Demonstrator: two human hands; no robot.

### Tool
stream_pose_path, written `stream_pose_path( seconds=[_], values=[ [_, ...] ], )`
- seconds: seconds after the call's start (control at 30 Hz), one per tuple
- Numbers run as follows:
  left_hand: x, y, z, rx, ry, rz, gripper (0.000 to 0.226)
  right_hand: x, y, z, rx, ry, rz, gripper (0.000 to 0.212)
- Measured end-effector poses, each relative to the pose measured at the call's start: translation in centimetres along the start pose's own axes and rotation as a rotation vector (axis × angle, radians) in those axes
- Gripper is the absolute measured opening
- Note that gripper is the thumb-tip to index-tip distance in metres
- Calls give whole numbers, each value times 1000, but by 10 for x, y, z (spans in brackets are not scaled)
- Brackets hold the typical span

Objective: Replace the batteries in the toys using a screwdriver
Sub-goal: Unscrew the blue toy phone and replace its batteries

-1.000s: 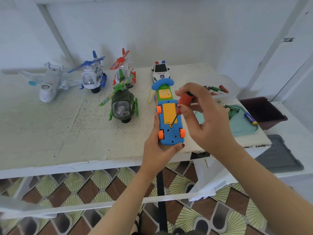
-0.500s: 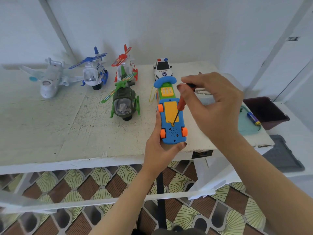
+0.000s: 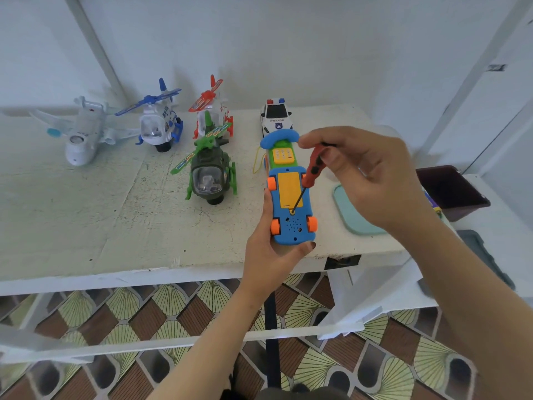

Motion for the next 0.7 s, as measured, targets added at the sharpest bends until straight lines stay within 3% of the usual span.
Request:
stream_pose_path(
  seconds=[0.13,0.37,0.7],
  values=[
    [0,0,-1,15,4,12,99,2,0,-5,66,-18,-2,19],
    [1,2,-2,41,1,20,99,4,-2,-11,-90,24,191,19],
    [0,1,-1,13,10,4,98,6,3,-16,9,-61,77,21]
  ],
)
Point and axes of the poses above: each hand's wrist, its own x-axis towards the middle knuckle, its own y-axis out of the back of the hand, z = x × y, the point moved 4 cm from there along x, towards the middle knuckle, and after that the axes turned 6 degrees about y, right-handed, at the moved point
